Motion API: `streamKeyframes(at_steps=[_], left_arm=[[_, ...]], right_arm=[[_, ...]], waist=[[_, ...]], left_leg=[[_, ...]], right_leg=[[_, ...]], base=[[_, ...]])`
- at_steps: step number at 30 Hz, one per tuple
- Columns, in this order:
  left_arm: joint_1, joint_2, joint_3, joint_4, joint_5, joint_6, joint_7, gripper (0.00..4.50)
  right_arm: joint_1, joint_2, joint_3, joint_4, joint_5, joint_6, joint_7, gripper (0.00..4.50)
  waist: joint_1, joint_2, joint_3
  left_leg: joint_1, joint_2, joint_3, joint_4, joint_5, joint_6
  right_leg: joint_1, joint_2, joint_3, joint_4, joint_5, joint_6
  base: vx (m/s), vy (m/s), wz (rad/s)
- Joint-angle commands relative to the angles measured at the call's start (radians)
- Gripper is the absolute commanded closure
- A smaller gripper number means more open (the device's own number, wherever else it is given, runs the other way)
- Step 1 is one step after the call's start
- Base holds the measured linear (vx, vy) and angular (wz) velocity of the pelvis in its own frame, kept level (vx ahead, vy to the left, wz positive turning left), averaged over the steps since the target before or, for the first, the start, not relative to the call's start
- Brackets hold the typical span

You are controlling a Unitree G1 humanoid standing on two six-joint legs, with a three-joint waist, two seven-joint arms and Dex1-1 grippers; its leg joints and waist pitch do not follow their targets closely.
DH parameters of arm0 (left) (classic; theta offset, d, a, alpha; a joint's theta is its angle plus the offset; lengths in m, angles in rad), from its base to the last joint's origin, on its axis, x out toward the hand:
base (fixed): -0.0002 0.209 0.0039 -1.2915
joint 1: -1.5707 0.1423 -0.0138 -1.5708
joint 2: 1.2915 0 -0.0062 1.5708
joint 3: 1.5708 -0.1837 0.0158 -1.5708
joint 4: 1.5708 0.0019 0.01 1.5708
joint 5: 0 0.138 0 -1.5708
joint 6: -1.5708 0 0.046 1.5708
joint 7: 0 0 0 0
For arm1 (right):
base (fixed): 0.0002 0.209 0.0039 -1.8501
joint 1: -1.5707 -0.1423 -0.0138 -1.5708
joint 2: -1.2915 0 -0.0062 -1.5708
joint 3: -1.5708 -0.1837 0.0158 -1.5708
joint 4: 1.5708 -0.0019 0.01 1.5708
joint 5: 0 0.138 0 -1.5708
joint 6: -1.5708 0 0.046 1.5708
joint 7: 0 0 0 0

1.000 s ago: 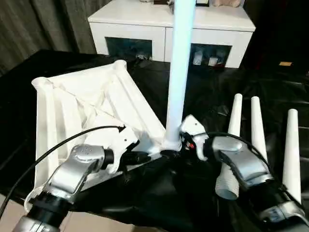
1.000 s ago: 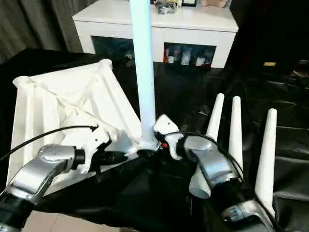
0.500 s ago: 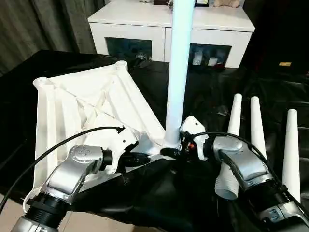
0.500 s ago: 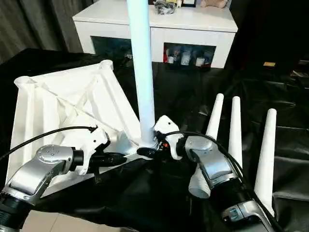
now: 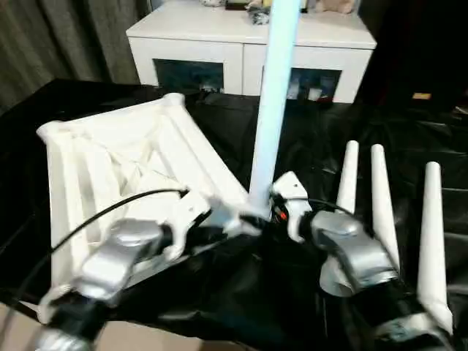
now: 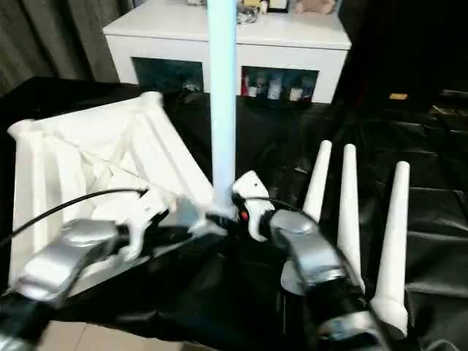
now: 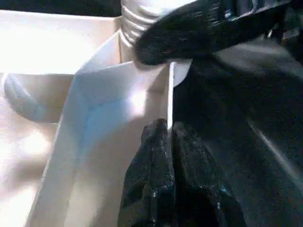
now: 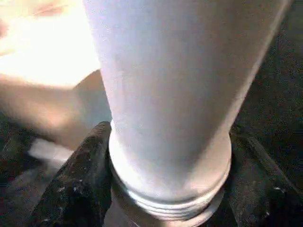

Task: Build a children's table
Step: Rotate leg to tighten

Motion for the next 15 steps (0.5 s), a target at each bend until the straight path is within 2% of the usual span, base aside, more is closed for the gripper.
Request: streamKeyframes(at_steps=[1, 2, 3, 4, 6, 9, 10, 12, 14, 15], left_arm=[[-0.030, -0.040, 0.038, 0.033, 0.003, 0.021, 0.104, 4.50], [-0.032, -0.045, 0.040, 0.037, 0.005, 0.021, 0.114, 4.50], [-0.057, -0.094, 0.057, 0.077, 0.020, 0.020, 0.201, 4.50], [-0.057, -0.096, 0.058, 0.079, 0.021, 0.020, 0.204, 4.50], [-0.079, -0.150, 0.070, 0.122, 0.040, 0.002, 0.282, 4.50], [-0.082, -0.160, 0.068, 0.128, 0.043, -0.003, 0.288, 4.50], [-0.082, -0.161, 0.067, 0.125, 0.041, -0.005, 0.284, 4.50], [-0.081, -0.157, 0.063, 0.123, 0.040, -0.012, 0.279, 4.50], [-0.076, -0.149, 0.060, 0.113, 0.033, -0.012, 0.261, 4.50], [-0.071, -0.140, 0.057, 0.103, 0.030, -0.013, 0.245, 4.50]], right_arm=[[-0.006, 0.038, -0.038, 0.049, 0.002, 0.007, -0.125, 1.76], [-0.007, 0.042, -0.041, 0.052, -0.001, 0.004, -0.138, 1.76], [-0.015, 0.086, -0.063, 0.096, -0.026, -0.024, -0.264, 1.76], [-0.015, 0.088, -0.063, 0.098, -0.026, -0.025, -0.268, 1.76], [-0.031, 0.152, -0.080, 0.166, -0.046, -0.077, -0.390, 1.76], [-0.037, 0.176, -0.073, 0.185, -0.053, -0.099, -0.402, 1.76], [-0.033, 0.188, -0.069, 0.170, -0.027, -0.122, -0.345, 1.20], [-0.031, 0.189, -0.066, 0.152, -0.021, -0.138, -0.328, 1.06], [-0.036, 0.182, -0.070, 0.143, -0.013, -0.149, -0.311, 1.06], [-0.043, 0.174, -0.073, 0.138, -0.005, -0.153, -0.289, 0.75]], waist=[[0.000, -0.003, -0.053], [-0.001, -0.003, -0.052], [0.000, -0.003, -0.053], [-0.001, 0.001, -0.054], [-0.002, -0.001, -0.055], [-0.001, -0.001, -0.056], [-0.001, -0.003, -0.055], [0.000, -0.002, -0.056], [-0.004, -0.002, -0.056], [-0.009, -0.003, -0.058]], left_leg=[[0.001, 0.014, -0.001, -0.082, -0.234, -0.013], [-0.001, 0.013, -0.001, -0.083, -0.237, -0.013], [0.000, 0.013, -0.001, -0.083, -0.240, -0.013], [0.001, 0.013, -0.001, -0.083, -0.239, -0.016], [0.002, 0.012, -0.002, -0.084, -0.240, -0.019], [-0.002, 0.011, -0.004, -0.085, -0.242, -0.010], [-0.003, 0.010, -0.003, -0.086, -0.254, -0.001], [-0.003, 0.011, -0.004, -0.086, -0.249, 0.007], [-0.010, 0.010, -0.005, -0.087, -0.235, 0.012], [-0.014, 0.010, -0.008, -0.087, -0.219, 0.014]], right_leg=[[0.051, -0.040, 0.038, -0.083, -0.320, -0.174], [0.052, -0.040, 0.038, -0.085, -0.324, -0.168], [0.050, -0.039, 0.038, -0.087, -0.329, -0.159], [0.048, -0.040, 0.039, -0.087, -0.325, -0.161], [0.047, -0.039, 0.038, -0.087, -0.307, -0.159], [0.051, -0.038, 0.037, -0.085, -0.290, -0.153], [0.051, -0.037, 0.036, -0.087, -0.303, -0.146], [0.052, -0.038, 0.037, -0.086, -0.290, -0.145], [0.058, -0.038, 0.037, -0.083, -0.267, -0.151], [0.062, -0.039, 0.035, -0.080, -0.251, -0.153]], base=[[0.000, 0.000, 0.00], [0.000, 0.000, 0.00], [0.000, 0.000, 0.00], [0.000, 0.000, 0.00], [0.000, 0.000, 0.00], [0.000, 0.000, 0.00], [0.000, 0.000, 0.00], [0.000, 0.000, 0.00], [0.000, 0.000, 0.00], [0.000, 0.000, 0.00]])
